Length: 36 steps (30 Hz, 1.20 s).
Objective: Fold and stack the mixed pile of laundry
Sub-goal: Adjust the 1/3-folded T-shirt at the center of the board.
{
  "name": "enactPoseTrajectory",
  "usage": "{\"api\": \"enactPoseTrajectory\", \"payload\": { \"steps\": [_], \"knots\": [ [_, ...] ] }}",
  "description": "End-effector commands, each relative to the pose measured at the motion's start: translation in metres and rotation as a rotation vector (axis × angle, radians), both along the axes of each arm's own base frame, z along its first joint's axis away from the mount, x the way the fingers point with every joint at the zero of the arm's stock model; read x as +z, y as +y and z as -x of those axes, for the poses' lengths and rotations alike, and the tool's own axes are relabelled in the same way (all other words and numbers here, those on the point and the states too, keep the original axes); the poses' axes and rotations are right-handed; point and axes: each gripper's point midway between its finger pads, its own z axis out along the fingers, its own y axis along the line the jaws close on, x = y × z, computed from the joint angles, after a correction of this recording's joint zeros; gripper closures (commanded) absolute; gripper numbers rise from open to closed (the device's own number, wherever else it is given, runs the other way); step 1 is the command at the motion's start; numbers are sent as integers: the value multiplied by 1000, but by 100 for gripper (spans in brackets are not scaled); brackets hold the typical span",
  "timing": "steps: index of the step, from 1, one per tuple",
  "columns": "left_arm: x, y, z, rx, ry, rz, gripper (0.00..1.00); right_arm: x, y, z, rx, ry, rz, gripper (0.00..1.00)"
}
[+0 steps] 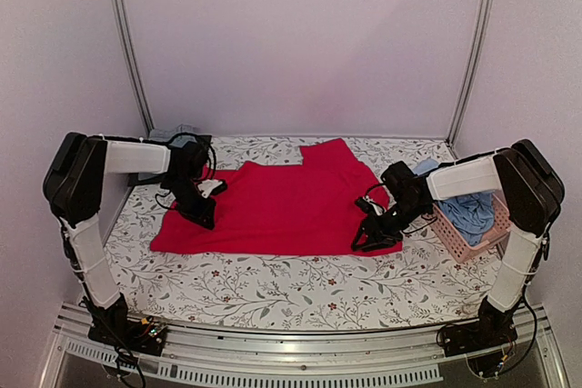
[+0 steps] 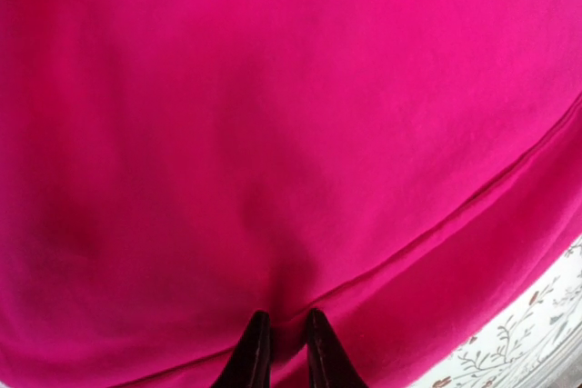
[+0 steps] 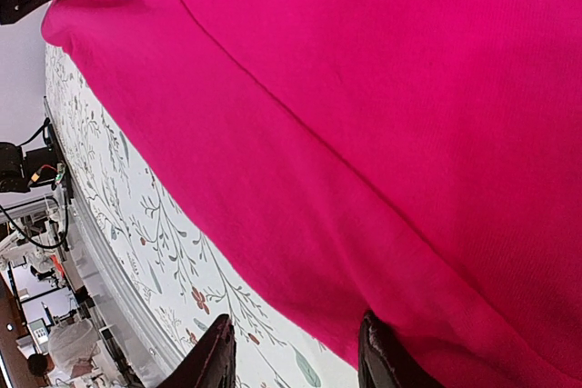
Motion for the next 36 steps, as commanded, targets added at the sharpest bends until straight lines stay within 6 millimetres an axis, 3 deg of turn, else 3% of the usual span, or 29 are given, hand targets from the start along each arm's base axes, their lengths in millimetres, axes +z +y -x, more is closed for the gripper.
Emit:
{"api": "enactPoseTrajectory", "payload": {
  "steps": [1, 3, 12, 17, 22, 27, 30, 33, 36],
  "knots": [
    [0, -3, -3, -9, -4, -4, 91, -47, -37, 33, -15, 118, 215, 55],
    [4, -3, -6, -7, -16, -7, 100, -48, -38, 34, -15, 120, 219, 55],
    [32, 29, -27, 104, -98, -2, 100, -54, -47, 41, -16, 133, 250, 55],
    [32, 33, -31, 122, -102, 0, 98, -57, -48, 43, -14, 140, 255, 55],
    [28, 47, -32, 183, -107, -64, 61, -56, -49, 44, -15, 142, 255, 55],
    [63, 60, -42, 365, -149, 43, 47, -54, -55, 55, -21, 161, 264, 55],
    [85, 77, -42, 522, -163, 130, 36, -52, -58, 66, -16, 176, 262, 55],
    [96, 84, -42, 671, -135, 294, 31, -36, -51, 69, -9, 172, 216, 56],
    [94, 68, -33, 721, -34, 515, 28, 1, -34, 43, 4, 65, 141, 55]
  ]
}}
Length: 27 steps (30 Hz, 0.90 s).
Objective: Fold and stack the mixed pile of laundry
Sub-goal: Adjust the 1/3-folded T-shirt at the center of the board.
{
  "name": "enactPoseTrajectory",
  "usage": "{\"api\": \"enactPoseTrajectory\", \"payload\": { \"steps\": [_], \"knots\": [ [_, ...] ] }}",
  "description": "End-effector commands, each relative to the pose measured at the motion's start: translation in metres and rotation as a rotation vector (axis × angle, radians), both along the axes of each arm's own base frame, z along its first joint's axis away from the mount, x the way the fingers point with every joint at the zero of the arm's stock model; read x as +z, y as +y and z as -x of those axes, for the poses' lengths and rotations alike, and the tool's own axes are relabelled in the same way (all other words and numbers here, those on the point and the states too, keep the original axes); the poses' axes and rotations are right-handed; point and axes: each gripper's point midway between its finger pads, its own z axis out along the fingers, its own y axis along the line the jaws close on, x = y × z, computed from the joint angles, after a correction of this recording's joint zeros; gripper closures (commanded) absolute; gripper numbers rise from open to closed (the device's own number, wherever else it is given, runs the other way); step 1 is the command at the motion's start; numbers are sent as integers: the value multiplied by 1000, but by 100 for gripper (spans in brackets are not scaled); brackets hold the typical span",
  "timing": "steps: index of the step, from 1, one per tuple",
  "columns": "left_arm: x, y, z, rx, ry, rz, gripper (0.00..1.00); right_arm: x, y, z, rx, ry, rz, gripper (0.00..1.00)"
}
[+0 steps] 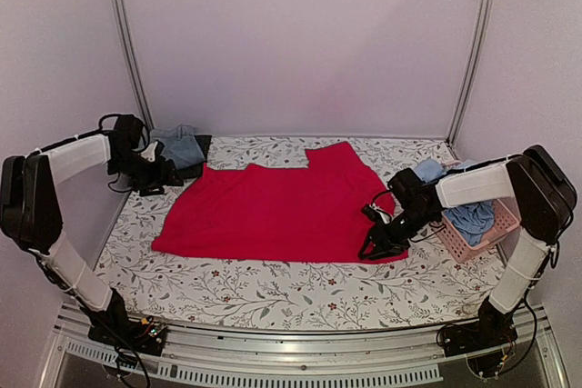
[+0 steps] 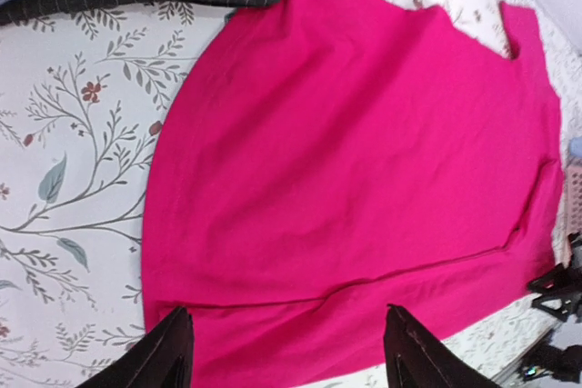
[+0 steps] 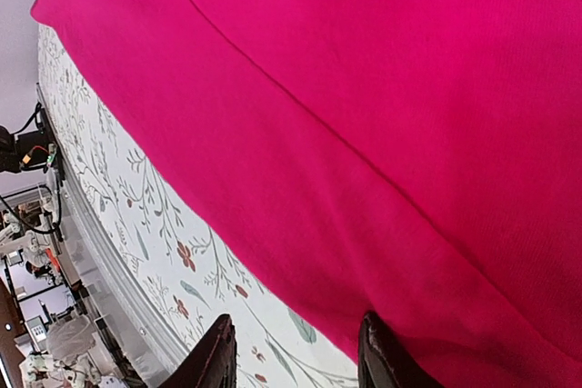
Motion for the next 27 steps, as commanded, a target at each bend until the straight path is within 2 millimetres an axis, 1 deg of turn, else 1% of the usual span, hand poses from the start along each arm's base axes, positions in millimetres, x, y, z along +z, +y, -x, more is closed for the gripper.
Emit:
{"api": "enactPoseTrajectory", "payload": {
  "steps": [1, 2, 4, 6, 9, 11, 14, 15, 17, 18, 19, 21, 23, 25, 27],
  "knots": [
    [-5, -27, 11, 81, 61, 350, 27, 15, -13, 7, 7, 20, 101, 55],
    [-6, -31, 13, 76, 61, 373, 25, 27, -7, -4, 9, -16, 84, 54],
    [-5, -34, 16, 83, 50, 362, 22, 41, 3, -22, 9, -52, 65, 54],
    [-13, -34, 20, 102, 65, 357, 19, 40, 8, -32, 9, -63, 63, 54],
    [-46, -27, 32, 147, 157, 316, 16, 19, 10, -38, 6, -38, 85, 54],
    [-66, -21, 42, 185, 212, 276, 16, 1, 7, -37, 1, -15, 113, 54],
    [-95, -8, 64, 258, 305, 201, 15, -30, -5, -21, 2, 47, 169, 55],
    [-103, -3, 72, 285, 338, 175, 14, -37, -10, -14, -1, 66, 185, 55],
    [-116, 4, 92, 339, 412, 133, 14, -46, -19, 0, -7, 95, 209, 55],
    [-125, 6, 107, 369, 460, 121, 13, -49, -23, 7, -10, 107, 218, 55],
    [-129, 6, 117, 396, 492, 123, 13, -50, -27, 13, -13, 115, 222, 55],
    [-133, 6, 138, 455, 536, 129, 13, -51, -32, 25, -17, 137, 226, 55],
    [-131, 8, 155, 515, 550, 133, 13, -48, -34, 35, -19, 147, 223, 55],
    [-122, 11, 165, 561, 535, 133, 12, -45, -34, 47, -13, 161, 220, 55],
    [-115, 13, 176, 595, 532, 133, 12, -43, -30, 61, 7, 176, 209, 55]
  ]
}}
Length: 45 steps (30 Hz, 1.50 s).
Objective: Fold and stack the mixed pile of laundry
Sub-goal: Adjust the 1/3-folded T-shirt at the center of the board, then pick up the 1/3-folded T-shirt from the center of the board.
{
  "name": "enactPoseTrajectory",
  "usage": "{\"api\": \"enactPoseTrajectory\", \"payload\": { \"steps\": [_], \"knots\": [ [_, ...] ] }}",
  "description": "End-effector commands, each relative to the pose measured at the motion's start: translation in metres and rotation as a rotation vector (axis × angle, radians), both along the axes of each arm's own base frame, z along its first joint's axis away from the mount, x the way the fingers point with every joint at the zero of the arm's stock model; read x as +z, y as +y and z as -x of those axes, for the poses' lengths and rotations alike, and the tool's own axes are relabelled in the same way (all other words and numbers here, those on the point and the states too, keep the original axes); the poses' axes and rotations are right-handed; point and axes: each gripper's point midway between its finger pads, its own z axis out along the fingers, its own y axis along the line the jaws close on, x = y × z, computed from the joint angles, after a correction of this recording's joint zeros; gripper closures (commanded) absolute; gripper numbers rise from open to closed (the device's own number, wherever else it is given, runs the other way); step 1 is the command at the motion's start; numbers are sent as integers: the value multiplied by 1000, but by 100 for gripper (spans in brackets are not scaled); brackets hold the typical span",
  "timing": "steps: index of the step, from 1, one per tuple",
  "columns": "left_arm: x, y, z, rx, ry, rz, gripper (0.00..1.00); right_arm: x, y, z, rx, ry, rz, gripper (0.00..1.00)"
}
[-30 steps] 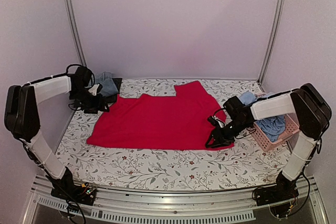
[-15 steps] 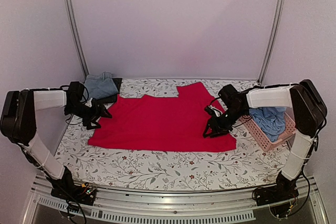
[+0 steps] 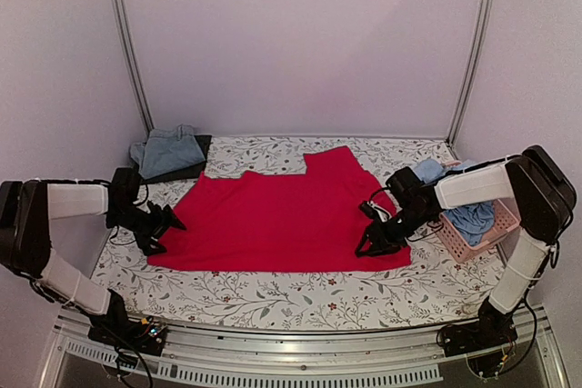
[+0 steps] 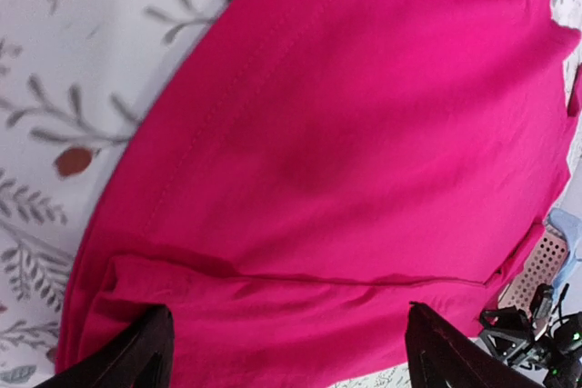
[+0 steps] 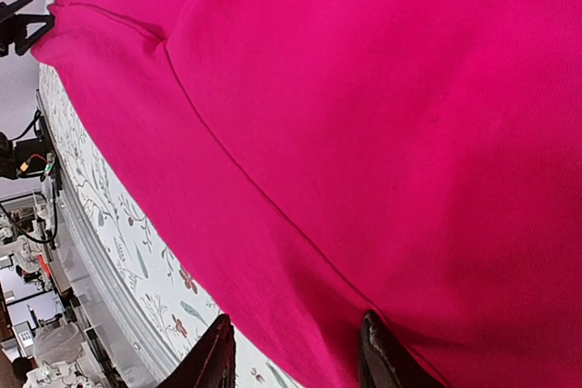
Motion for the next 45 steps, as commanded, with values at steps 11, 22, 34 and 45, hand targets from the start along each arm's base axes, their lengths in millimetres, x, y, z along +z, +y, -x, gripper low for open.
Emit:
{"api": "enactPoseTrajectory", "payload": {
  "steps": [11, 22, 34, 45],
  "knots": [
    [64, 21, 26, 32, -87, -143, 0, 1, -3, 115, 106, 252, 113, 53],
    [138, 20, -114, -131, -361, -126, 0, 93, -5, -114, -127, -218, 44, 45],
    [88, 61, -179, -249, -242, -378, 0, 44, -21, -247, -223, -269, 204, 47],
    [32, 66, -194, -324, -140, -441, 11, -25, -12, -228, -109, -208, 336, 49]
  ]
}}
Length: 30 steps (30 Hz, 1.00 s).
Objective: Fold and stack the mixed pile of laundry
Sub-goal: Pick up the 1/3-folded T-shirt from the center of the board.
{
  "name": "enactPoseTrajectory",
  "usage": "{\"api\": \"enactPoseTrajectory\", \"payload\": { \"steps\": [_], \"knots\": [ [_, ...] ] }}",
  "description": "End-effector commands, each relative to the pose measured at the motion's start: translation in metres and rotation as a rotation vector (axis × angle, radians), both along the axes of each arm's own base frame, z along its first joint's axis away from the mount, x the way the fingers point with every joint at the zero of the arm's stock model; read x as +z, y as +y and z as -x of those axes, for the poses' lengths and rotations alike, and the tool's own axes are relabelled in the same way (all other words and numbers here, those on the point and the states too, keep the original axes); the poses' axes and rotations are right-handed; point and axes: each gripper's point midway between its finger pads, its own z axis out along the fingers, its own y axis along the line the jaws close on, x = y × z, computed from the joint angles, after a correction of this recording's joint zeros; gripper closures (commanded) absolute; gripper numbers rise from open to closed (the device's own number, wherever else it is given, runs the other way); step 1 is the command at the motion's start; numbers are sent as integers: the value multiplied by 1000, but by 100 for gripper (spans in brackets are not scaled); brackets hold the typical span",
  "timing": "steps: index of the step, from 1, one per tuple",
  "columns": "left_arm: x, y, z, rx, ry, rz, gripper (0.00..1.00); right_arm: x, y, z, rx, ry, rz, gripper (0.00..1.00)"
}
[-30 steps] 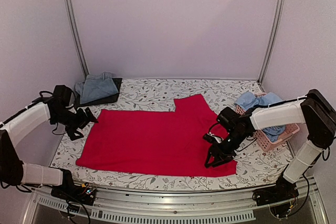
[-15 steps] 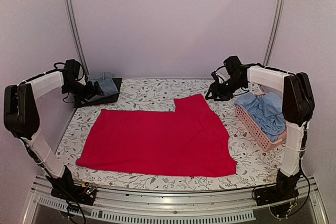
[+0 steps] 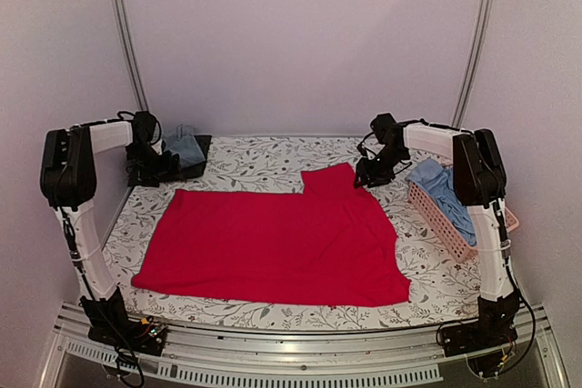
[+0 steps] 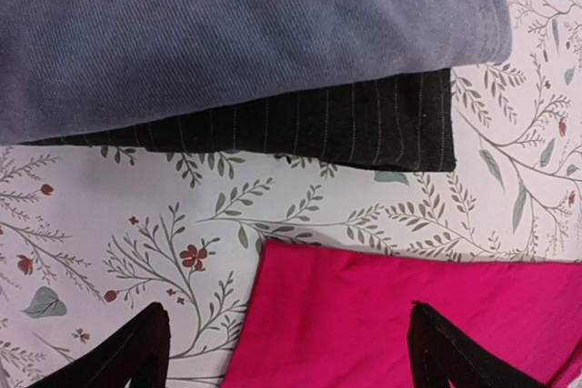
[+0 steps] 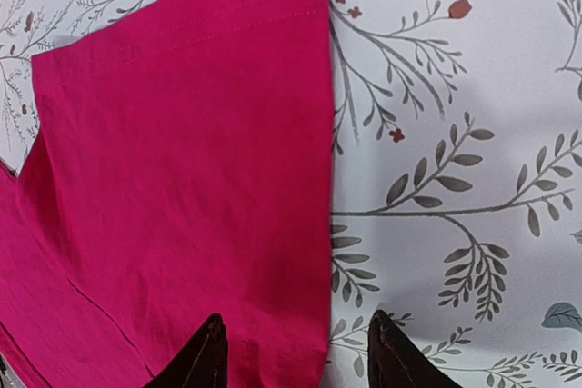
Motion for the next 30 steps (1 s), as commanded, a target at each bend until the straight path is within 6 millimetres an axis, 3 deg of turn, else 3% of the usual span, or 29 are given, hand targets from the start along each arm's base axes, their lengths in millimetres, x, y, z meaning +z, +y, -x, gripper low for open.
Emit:
{"api": "enactPoseTrajectory", "payload": {
  "steps": [1, 7, 14, 17, 24, 30],
  "knots": [
    [-10, 5, -3, -41, 27, -71, 12, -36, 12, 23, 80, 51, 108, 50],
    [-30, 6, 4, -64, 82, -95, 20, -63, 16, 38, 101, 104, 135, 64],
    [-41, -18, -3, -155, 61, -36, 40, -61, 16, 31, 81, 101, 98, 99],
    [-52, -18, -3, -156, 82, -47, 49, -58, 12, 26, 60, 99, 85, 100],
    [-71, -24, -6, -161, 112, -94, 58, -47, 8, 9, 42, 59, 68, 100],
    [-74, -35, -18, -184, 107, -80, 87, -41, 9, -12, 25, 22, 43, 100]
  ]
}}
